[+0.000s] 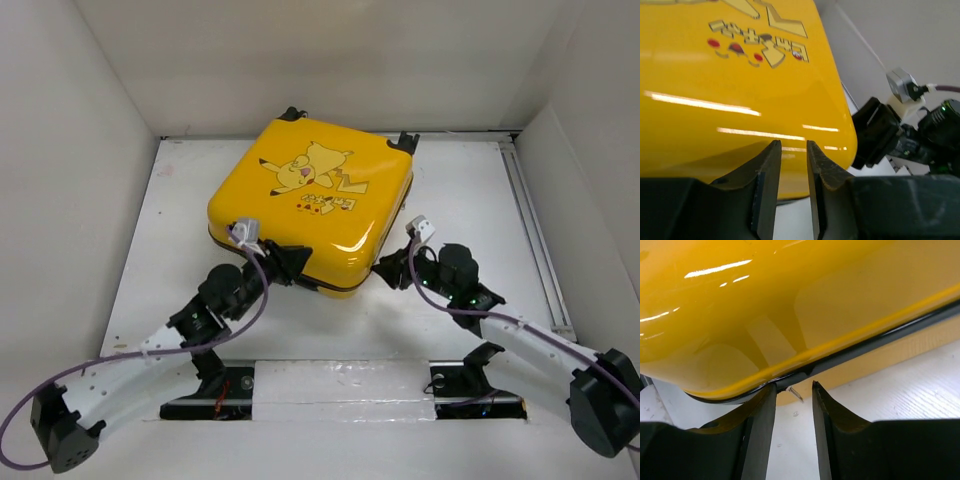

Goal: Pack the luggage

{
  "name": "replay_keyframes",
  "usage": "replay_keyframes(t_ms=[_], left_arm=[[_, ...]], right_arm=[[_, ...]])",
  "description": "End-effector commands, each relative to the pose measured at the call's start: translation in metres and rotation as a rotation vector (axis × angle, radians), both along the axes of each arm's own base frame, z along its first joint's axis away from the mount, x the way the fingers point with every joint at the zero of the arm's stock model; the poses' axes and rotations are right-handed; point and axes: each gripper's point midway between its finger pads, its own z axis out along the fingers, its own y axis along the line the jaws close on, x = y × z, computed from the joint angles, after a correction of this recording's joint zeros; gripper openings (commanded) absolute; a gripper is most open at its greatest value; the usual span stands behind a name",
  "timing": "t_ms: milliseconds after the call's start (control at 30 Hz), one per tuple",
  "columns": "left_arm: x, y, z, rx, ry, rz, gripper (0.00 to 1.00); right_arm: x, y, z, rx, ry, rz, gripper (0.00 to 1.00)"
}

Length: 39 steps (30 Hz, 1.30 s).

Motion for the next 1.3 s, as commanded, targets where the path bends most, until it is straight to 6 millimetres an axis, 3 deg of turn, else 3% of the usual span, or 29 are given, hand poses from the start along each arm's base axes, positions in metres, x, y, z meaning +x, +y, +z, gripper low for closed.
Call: replay_keyframes(t_ms=[0, 133, 167, 233, 333, 367, 433, 533, 700, 833, 1067, 1200, 1267], left_arm=[[-0.008, 0.021, -0.013, -0.017, 0.020, 0.106, 0.21], [-0.025, 0.047, -0.042, -0.046, 0.105, 0.157, 0.19], [-0.028, 0.055, -0.057, -0.009, 0.139, 0.177, 0.19], [-0.031, 0.065, -0.065, -0.002, 0.151, 0.203, 0.19], [-0.038, 0.065, -0.086, 0.001, 0.219, 0.187, 0.20], [-0.039, 0.063, -0.109, 0.047, 0.267, 0.187, 0.20], [-0.038, 0.059, -0.128, 0.042, 0.332, 0.203, 0.21], [-0.031, 0.065, -0.151, 0.085, 0.392, 0.283, 0.23], [-0.018, 0.059, -0.149, 0.077, 0.386, 0.327, 0.25], [-0.009, 0.053, -0.160, 0.129, 0.378, 0.338, 0.27], [-0.002, 0.031, -0.147, 0.099, 0.329, 0.271, 0.27], [0.001, 0.022, -0.145, 0.119, 0.315, 0.243, 0.27], [0.003, 0.017, -0.141, 0.115, 0.306, 0.230, 0.27]], right_arm=[[-0.001, 0.021, 0.009, 0.007, -0.074, 0.113, 0.41], [-0.002, 0.030, 0.004, -0.012, -0.044, 0.156, 0.40], [-0.006, 0.028, 0.001, -0.002, -0.029, 0.152, 0.40], [-0.012, 0.021, -0.010, -0.008, -0.004, 0.119, 0.41], [-0.015, 0.010, -0.006, 0.021, -0.031, 0.066, 0.44], [-0.016, 0.009, -0.007, 0.024, -0.036, 0.066, 0.46], [-0.016, 0.009, -0.012, 0.008, -0.034, 0.069, 0.46], [-0.017, 0.021, -0.006, 0.014, -0.034, 0.136, 0.46], [-0.002, 0.033, 0.007, 0.008, -0.093, 0.166, 0.47], [0.003, 0.041, 0.008, 0.024, -0.110, 0.191, 0.47], [0.012, 0.042, 0.017, 0.050, -0.154, 0.146, 0.49], [0.009, 0.044, 0.011, 0.093, -0.156, 0.152, 0.38], [0.007, 0.047, 0.020, 0.147, -0.186, 0.148, 0.24]])
